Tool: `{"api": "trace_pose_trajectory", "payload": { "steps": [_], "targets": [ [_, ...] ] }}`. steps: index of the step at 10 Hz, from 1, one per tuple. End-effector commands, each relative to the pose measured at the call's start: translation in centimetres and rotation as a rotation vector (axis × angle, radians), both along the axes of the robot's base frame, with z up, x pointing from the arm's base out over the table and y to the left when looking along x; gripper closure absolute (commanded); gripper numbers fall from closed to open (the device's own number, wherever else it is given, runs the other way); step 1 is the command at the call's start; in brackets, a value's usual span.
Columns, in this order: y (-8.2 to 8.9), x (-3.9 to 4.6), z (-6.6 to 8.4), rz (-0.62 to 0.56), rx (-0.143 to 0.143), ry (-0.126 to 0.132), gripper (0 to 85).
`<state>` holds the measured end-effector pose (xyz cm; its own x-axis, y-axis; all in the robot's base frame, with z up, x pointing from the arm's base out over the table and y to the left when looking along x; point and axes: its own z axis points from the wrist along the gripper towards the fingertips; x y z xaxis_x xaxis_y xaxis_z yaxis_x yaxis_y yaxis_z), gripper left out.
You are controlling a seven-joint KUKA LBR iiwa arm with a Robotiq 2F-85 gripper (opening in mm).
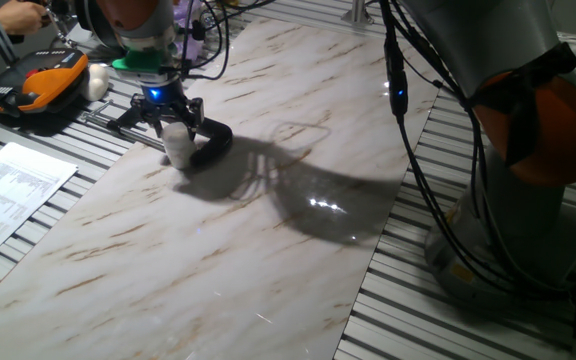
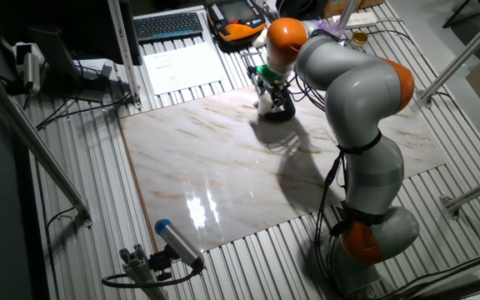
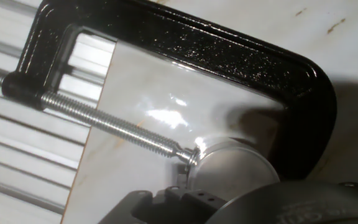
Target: Unscrew the lid from the jar
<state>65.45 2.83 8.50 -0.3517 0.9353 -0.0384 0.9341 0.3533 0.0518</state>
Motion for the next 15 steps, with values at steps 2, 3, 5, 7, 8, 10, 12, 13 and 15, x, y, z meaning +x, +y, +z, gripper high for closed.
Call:
{"api": "trace_pose_trajectory", "payload": {
  "steps": [2,3,5,7,8,10,12,13,15],
  "targets": [
    [-0.06,-0.03,0.02,0.030,-0.003,-0.002,34.0],
    [-0.06,-0.03,0.04,0.058,-0.007,-0.004,34.0],
    [-0.05,-0.03,0.08,0.105,-0.020,-0.002,34.0],
    [-0.06,-0.05,0.09,0.129,-0.010,-0.005,34.0],
    [-0.06,-0.05,0.09,0.138,-0.002,-0.007,34.0],
    [-0.05,-0.05,0.14,0.175,-0.001,-0.008,34.0],
    [-0.03,-0.03,0.22,0.210,-0.009,-0.005,34.0],
    [-0.03,-0.03,0.25,0.211,-0.013,-0.003,34.0],
    [-0.03,-0.04,0.27,0.218,-0.004,-0.004,34.0]
  ]
}}
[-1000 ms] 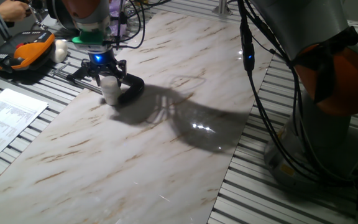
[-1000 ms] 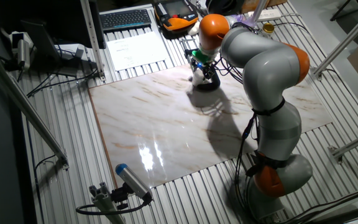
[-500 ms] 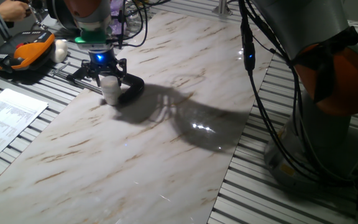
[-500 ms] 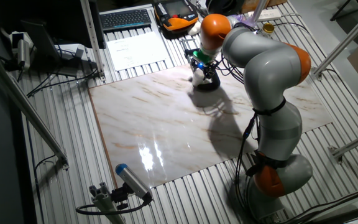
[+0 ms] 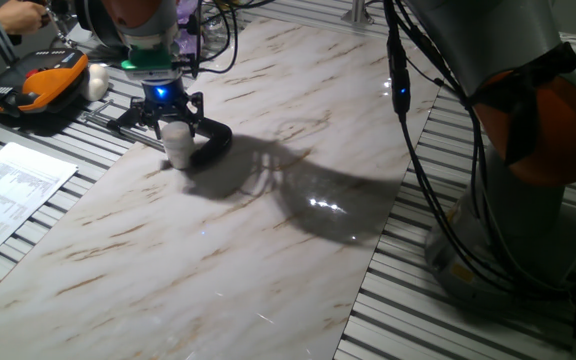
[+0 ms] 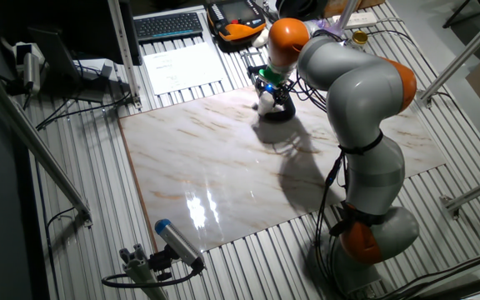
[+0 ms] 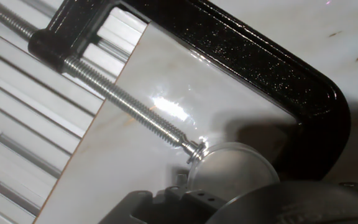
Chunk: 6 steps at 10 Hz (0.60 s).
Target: Unscrew the lid from the jar
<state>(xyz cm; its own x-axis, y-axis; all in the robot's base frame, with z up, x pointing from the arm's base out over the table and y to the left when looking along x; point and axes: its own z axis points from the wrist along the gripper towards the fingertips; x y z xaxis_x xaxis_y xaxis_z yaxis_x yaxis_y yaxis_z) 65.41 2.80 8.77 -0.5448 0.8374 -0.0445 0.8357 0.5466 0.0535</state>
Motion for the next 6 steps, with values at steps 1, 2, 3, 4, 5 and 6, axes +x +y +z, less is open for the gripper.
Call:
{"api": "trace_pose_trajectory", "payload": {
  "steps": [1,2,3,4,5,6],
  "targets": [
    [0.00,0.01,0.02,0.007,0.000,0.001,34.0],
    [0.00,0.01,0.02,0.017,-0.001,0.003,34.0],
    [0.00,0.02,0.02,0.039,0.000,0.004,34.0],
    [0.01,0.03,-0.01,0.062,0.003,0.005,34.0],
    [0.00,0.02,-0.01,0.091,0.005,0.007,34.0],
    [0.00,0.02,0.03,0.123,-0.005,0.010,34.0]
  ]
}}
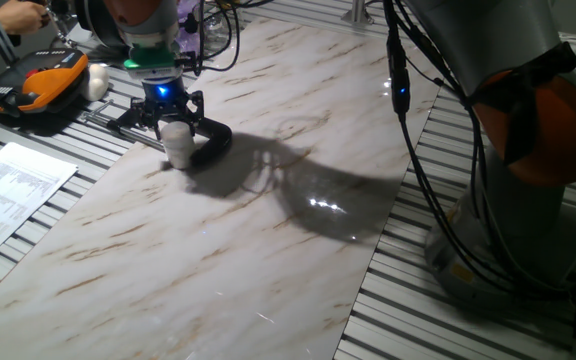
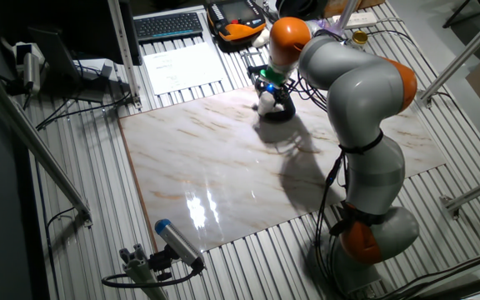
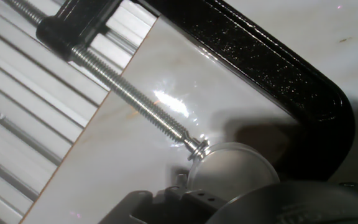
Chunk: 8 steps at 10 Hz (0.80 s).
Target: Unscrew the lid from the jar
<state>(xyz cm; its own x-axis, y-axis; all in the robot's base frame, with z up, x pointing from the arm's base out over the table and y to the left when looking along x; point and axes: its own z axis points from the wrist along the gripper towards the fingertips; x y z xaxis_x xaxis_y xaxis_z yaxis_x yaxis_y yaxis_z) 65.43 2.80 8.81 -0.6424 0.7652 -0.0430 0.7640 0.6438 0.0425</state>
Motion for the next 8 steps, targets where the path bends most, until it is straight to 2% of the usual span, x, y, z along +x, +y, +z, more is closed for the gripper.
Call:
{"api": "trace_pose_trajectory", "payload": {
  "steps": [1,4,8],
  "targets": [
    [0.00,0.01,0.04,0.034,-0.008,0.001,34.0],
    [0.03,0.03,0.06,0.145,-0.023,0.005,34.0],
    [0.03,0.02,0.06,0.260,-0.022,0.015,34.0]
  ]
}}
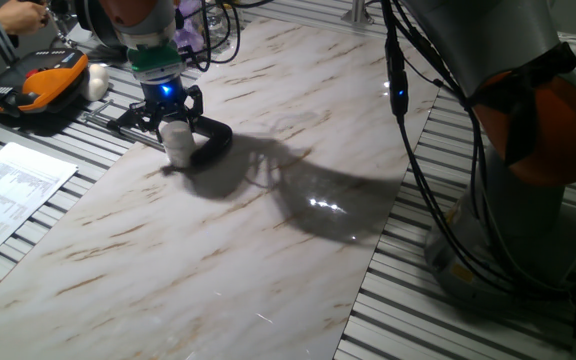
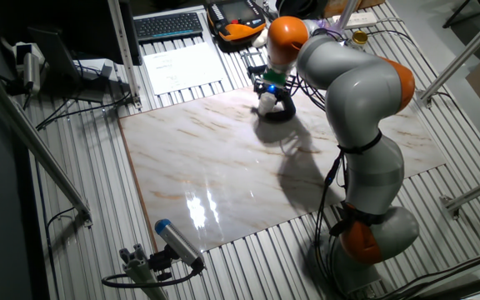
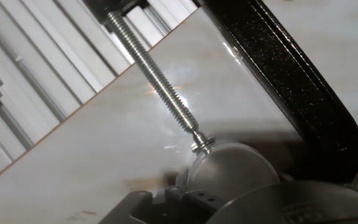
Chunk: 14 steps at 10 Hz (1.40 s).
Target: Unscrew the lid from the jar
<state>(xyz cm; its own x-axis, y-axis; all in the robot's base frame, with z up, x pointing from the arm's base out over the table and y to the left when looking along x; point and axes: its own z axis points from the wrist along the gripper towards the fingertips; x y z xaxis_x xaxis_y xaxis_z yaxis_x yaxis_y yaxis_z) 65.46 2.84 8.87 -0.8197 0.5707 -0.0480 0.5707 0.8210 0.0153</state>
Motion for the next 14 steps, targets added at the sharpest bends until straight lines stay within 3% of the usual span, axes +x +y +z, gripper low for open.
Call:
{"api": "trace_pose_trajectory", "payload": {
  "steps": [1,2,3,10,11,14],
  "targets": [
    [-0.01,-0.01,0.00,0.021,-0.002,0.000,34.0],
    [-0.01,-0.01,-0.02,0.027,-0.001,-0.001,34.0],
    [0.01,-0.01,-0.04,0.038,-0.002,-0.002,17.0],
    [0.03,0.00,-0.02,0.121,-0.010,-0.001,17.0],
    [0.03,0.01,-0.01,0.122,-0.012,-0.001,34.0],
    [0.02,0.01,-0.02,0.125,-0.007,0.001,34.0]
  ]
}}
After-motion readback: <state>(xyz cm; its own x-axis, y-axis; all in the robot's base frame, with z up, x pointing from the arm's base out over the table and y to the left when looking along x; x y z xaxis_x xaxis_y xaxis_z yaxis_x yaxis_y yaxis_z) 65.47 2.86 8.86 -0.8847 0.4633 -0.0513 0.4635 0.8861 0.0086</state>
